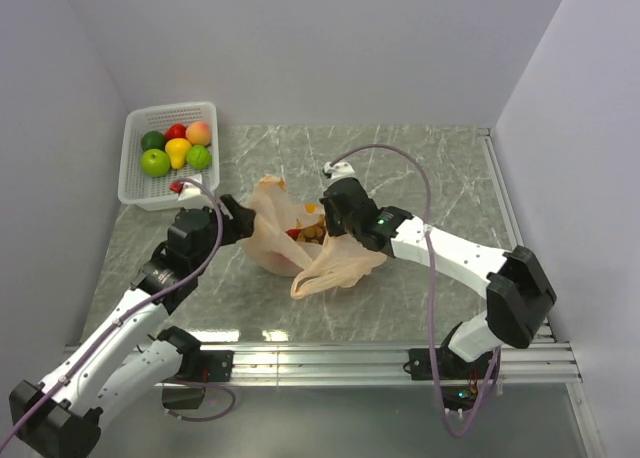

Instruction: Untie the knot of the plastic bag and take out the fruit

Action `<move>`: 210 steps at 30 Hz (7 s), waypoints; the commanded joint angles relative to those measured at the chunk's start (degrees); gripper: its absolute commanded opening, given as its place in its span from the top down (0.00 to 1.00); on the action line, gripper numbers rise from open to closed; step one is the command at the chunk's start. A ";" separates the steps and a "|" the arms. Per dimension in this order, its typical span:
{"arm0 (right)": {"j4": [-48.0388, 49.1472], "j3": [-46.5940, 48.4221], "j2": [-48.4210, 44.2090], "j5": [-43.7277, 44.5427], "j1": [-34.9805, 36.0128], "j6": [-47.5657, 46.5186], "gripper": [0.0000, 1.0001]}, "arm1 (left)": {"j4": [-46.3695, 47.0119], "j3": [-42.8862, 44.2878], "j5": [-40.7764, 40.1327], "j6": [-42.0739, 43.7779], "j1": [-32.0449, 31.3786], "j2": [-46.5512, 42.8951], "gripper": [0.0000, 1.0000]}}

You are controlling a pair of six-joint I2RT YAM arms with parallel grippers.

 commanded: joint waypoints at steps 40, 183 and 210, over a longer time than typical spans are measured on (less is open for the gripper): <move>6.41 -1.72 -5.48 5.25 4.74 8.84 1.00 | 17.80 4.03 -3.50 -10.41 -24.68 13.26 0.45; 7.99 -26.06 -34.13 -9.61 -17.32 15.43 1.00 | -4.36 31.20 -1.06 -14.27 -28.90 21.78 0.33; 7.82 -26.33 -35.10 -12.86 -17.05 14.91 1.00 | 12.01 30.57 -6.68 -9.01 -27.94 51.76 0.66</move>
